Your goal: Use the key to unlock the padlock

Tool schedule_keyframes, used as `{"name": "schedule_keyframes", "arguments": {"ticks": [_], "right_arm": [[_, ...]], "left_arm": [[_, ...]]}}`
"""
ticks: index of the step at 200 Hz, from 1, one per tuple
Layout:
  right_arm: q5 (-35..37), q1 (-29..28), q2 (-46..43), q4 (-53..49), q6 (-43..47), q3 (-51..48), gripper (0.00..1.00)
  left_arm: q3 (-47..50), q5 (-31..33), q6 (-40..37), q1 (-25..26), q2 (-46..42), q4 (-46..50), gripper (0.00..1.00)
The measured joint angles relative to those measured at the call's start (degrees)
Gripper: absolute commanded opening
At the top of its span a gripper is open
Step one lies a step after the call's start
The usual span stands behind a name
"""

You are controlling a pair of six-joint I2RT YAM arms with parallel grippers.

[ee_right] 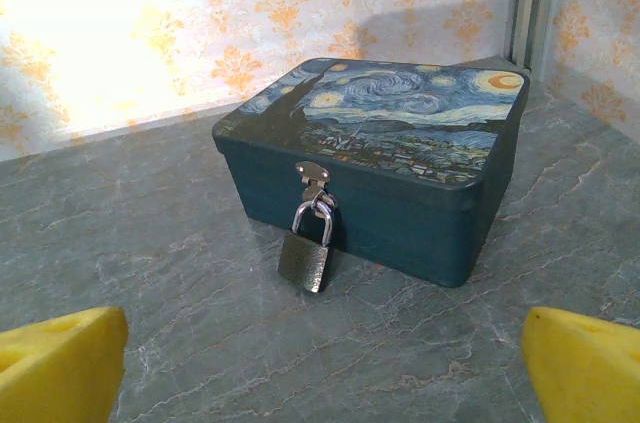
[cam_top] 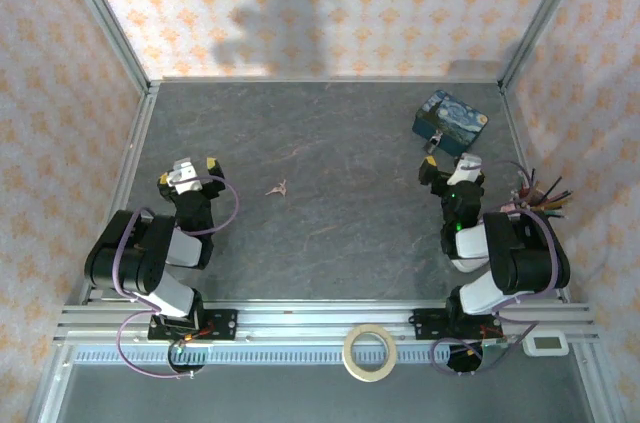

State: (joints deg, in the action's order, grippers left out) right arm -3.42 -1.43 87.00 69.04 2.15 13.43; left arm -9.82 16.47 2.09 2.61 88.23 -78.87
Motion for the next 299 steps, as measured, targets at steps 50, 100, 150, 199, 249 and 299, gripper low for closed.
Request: {"name": "schedule_keyframes", "arguments": {"ticks": [50, 100, 150, 199, 249, 299], "right_arm": [[0.00, 0.00, 0.00, 0.00, 0.00, 0.00, 1.00], [0.00, 0.00, 0.00, -0.02, 0.00, 0.00, 1.00], [0.00, 0.00, 0.00, -0.02, 0.00, 0.00, 1.00], [1.40, -0.57, -0.81, -2.60, 0.22, 0.57, 1.00], [5.51, -4.44, -9.01, -21.84, -2.45, 12.09, 0.99], [10.01, -3.52, -6.99, -44.96, -14.14, 31.12, 1.00]], "left_arm": [[0.00, 0.00, 0.00, 0.00, 0.00, 0.00, 1.00], [0.00, 0.00, 0.00, 0.00, 0.00, 0.00, 1.00], [-0.02, -0.02, 0.00, 0.00, 0.00, 0.00, 1.00], [-0.26, 0.74, 0.00, 0.09, 0.00, 0.02, 0.99], [4.55, 3.26, -2.21, 4.15, -0.50, -6.91, 0.99], [-2.27, 8.26, -3.02, 10.60, -18.25, 11.72, 0.99]]}}
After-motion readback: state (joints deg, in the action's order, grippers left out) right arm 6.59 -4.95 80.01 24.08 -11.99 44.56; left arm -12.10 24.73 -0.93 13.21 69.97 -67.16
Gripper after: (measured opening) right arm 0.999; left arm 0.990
